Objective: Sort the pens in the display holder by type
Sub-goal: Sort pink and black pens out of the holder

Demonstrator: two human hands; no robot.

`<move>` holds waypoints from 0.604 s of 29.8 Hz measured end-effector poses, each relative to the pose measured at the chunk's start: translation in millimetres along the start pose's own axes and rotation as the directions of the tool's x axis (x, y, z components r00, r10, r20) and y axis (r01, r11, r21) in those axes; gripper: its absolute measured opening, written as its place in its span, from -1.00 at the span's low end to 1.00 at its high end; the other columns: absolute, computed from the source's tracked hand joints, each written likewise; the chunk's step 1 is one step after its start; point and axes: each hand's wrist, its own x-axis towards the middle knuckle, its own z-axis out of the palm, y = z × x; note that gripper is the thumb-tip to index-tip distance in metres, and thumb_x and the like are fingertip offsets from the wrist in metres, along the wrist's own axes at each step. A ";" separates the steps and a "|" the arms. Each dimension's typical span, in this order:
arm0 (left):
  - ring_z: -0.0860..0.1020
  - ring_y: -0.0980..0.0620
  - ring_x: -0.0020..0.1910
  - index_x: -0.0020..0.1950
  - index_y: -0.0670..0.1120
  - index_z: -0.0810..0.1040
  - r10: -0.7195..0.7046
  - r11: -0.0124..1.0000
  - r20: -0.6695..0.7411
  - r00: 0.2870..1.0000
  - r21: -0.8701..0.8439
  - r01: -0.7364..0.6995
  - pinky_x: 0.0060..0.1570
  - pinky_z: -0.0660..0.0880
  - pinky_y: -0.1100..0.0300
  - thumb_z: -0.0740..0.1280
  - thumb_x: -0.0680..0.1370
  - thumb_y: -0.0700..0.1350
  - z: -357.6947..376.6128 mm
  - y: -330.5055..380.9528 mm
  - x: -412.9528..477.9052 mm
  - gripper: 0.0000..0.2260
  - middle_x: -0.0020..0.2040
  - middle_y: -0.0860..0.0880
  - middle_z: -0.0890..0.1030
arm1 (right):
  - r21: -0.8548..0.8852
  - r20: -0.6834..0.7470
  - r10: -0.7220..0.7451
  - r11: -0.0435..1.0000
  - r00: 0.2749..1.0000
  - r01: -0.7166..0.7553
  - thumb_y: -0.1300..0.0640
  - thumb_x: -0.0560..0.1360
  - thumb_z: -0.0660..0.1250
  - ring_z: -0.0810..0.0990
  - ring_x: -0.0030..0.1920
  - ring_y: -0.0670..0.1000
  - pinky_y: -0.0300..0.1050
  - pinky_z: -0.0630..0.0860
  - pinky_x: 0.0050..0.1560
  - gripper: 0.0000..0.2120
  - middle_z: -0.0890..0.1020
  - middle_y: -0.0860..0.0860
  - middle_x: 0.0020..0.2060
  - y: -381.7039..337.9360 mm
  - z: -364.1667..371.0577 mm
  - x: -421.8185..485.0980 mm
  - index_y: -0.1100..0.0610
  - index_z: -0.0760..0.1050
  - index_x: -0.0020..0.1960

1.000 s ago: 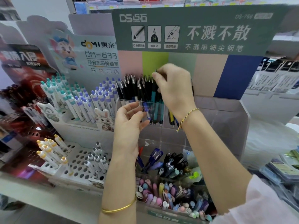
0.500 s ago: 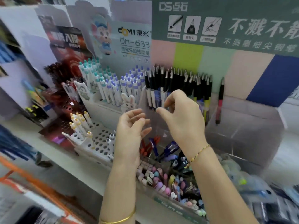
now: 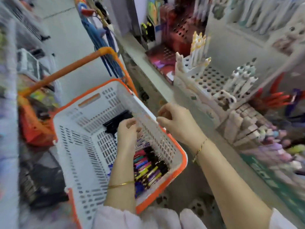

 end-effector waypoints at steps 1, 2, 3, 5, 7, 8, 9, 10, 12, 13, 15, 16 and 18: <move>0.56 0.01 -0.16 0.11 -0.17 0.50 -0.030 0.998 -0.025 0.999 0.054 0.032 -0.16 0.54 0.12 0.22 0.60 -0.30 -13.3 -16.5 12.8 -0.86 0.07 -0.15 0.57 | 0.015 0.032 0.023 1.000 0.999 -0.023 0.13 0.52 0.31 0.56 -0.20 0.02 -0.07 0.50 -0.18 -0.96 0.59 0.01 -0.20 0.9 14.2 2.7 0.08 0.47 -0.05; 0.57 -0.01 -0.11 0.06 -0.16 0.52 -0.064 0.992 -0.032 0.997 0.108 0.067 -0.09 0.55 0.10 0.21 0.59 -0.33 -24.5 -33.3 24.9 -0.85 0.10 -0.15 0.56 | 0.024 0.050 0.055 0.998 0.997 -0.056 0.14 0.53 0.29 0.56 -0.25 0.02 -0.12 0.50 -0.26 -0.98 0.60 0.03 -0.20 2.3 27.6 5.1 0.08 0.46 -0.05; 0.58 -0.05 -0.03 -0.03 -0.13 0.53 -0.091 0.979 -0.025 0.996 0.183 0.094 0.03 0.55 0.05 0.20 0.57 -0.34 -33.5 -50.9 35.2 -0.84 0.14 -0.15 0.57 | 0.027 0.067 0.088 0.996 0.994 -0.090 0.14 0.55 0.27 0.56 -0.30 -0.01 -0.20 0.47 -0.33 -0.97 0.60 0.03 -0.21 3.9 40.2 6.6 0.09 0.46 -0.04; 0.57 -0.13 0.13 -0.06 -0.09 0.56 -0.090 0.903 0.045 0.995 0.426 0.063 0.18 0.50 -0.05 0.20 0.57 -0.29 -44.9 -89.3 52.4 -0.83 0.20 -0.15 0.58 | 0.029 0.090 0.152 0.987 0.984 -0.156 0.15 0.56 0.24 0.54 -0.37 -0.09 -0.37 0.41 -0.44 -0.95 0.60 0.00 -0.25 8.1 62.8 7.6 0.10 0.47 -0.02; 0.56 -0.14 0.16 0.11 -0.14 0.60 -0.092 0.756 0.170 0.981 0.653 -0.043 0.16 0.49 0.06 0.19 0.57 -0.28 -47.8 -122.2 61.2 -0.77 0.21 -0.14 0.59 | 0.043 0.080 0.205 0.977 0.975 -0.209 0.18 0.56 0.24 0.53 -0.39 -0.13 -0.41 0.38 -0.43 -0.94 0.59 -0.02 -0.29 11.6 81.3 6.5 0.09 0.48 -0.04; 0.55 -0.14 0.16 0.11 -0.15 0.60 -0.105 0.685 0.254 0.961 0.720 -0.116 0.08 0.49 0.13 0.19 0.56 -0.31 -46.2 -136.3 63.2 -0.76 0.16 -0.13 0.60 | 0.070 0.072 0.234 0.968 0.969 -0.239 0.19 0.55 0.23 0.53 -0.40 -0.10 -0.36 0.40 -0.40 -0.93 0.60 0.00 -0.29 13.1 88.7 5.1 0.10 0.49 -0.03; 0.54 -0.15 0.14 0.06 -0.16 0.59 -0.122 0.614 0.341 0.932 0.764 -0.199 -0.02 0.47 0.17 0.19 0.55 -0.32 -43.7 -148.1 63.5 -0.79 0.08 -0.13 0.60 | 0.105 0.067 0.264 0.957 0.962 -0.270 0.21 0.55 0.23 0.54 -0.41 -0.07 -0.30 0.43 -0.39 -0.92 0.61 0.03 -0.29 14.6 95.0 3.0 0.12 0.50 -0.02; 0.53 -0.16 0.12 0.01 -0.17 0.55 -0.128 0.540 0.413 0.902 0.791 -0.285 -0.08 0.43 0.20 0.21 0.54 -0.32 -39.8 -157.1 63.0 -0.84 0.03 -0.13 0.56 | 0.138 0.062 0.293 0.944 0.954 -0.299 0.23 0.55 0.22 0.55 -0.41 -0.04 -0.26 0.45 -0.40 -0.91 0.62 0.06 -0.29 16.1 100.0 0.4 0.15 0.50 -0.01; 0.46 -0.14 0.16 0.12 -0.21 0.49 -0.105 0.397 0.491 0.865 0.818 -0.416 0.06 0.42 0.13 0.26 0.55 -0.21 -32.8 -172.1 64.5 -0.84 0.13 -0.16 0.48 | 0.193 0.039 0.345 0.918 0.938 -0.346 0.27 0.55 0.19 0.53 -0.42 -0.02 -0.25 0.46 -0.43 -0.88 0.62 0.10 -0.30 19.1 105.1 -3.0 0.17 0.50 -0.02; 0.42 -0.13 0.21 0.20 -0.22 0.45 -0.093 0.337 0.502 0.860 0.828 -0.448 0.16 0.39 0.08 0.28 0.56 -0.15 -30.5 -179.1 66.0 -0.75 0.20 -0.17 0.43 | 0.211 0.024 0.365 0.908 0.931 -0.362 0.29 0.55 0.18 0.52 -0.42 -0.04 -0.27 0.46 -0.45 -0.87 0.62 0.10 -0.31 20.6 105.9 -3.9 0.17 0.49 -0.02; 0.36 -0.14 0.29 0.30 -0.21 0.37 -0.079 0.265 0.502 0.861 0.843 -0.467 0.28 0.34 0.00 0.27 0.57 -0.03 -27.1 -189.9 68.6 -0.62 0.29 -0.17 0.37 | 0.228 0.001 0.396 0.894 0.918 -0.386 0.32 0.54 0.15 0.51 -0.44 -0.07 -0.31 0.44 -0.47 -0.84 0.61 0.07 -0.34 23.7 106.7 -4.5 0.15 0.48 -0.03; 0.33 -0.14 0.33 0.33 -0.20 0.34 -0.067 0.246 0.503 0.862 0.845 -0.474 0.31 0.32 -0.03 0.26 0.57 0.01 -26.5 -192.0 68.3 -0.58 0.32 -0.17 0.35 | 0.232 -0.004 0.409 0.888 0.913 -0.397 0.32 0.54 0.15 0.51 -0.45 -0.09 -0.33 0.43 -0.47 -0.83 0.60 0.05 -0.34 25.0 107.1 -5.0 0.12 0.48 -0.03; 0.29 -0.13 0.38 0.37 -0.18 0.31 -0.063 0.242 0.499 0.864 0.848 -0.472 0.34 0.27 -0.07 0.26 0.55 0.05 -25.5 -194.5 69.2 -0.52 0.38 -0.16 0.32 | 0.242 -0.005 0.426 0.879 0.905 -0.412 0.31 0.55 0.16 0.51 -0.47 -0.14 -0.35 0.42 -0.49 -0.82 0.60 0.03 -0.34 26.8 107.7 -6.0 0.07 0.46 -0.05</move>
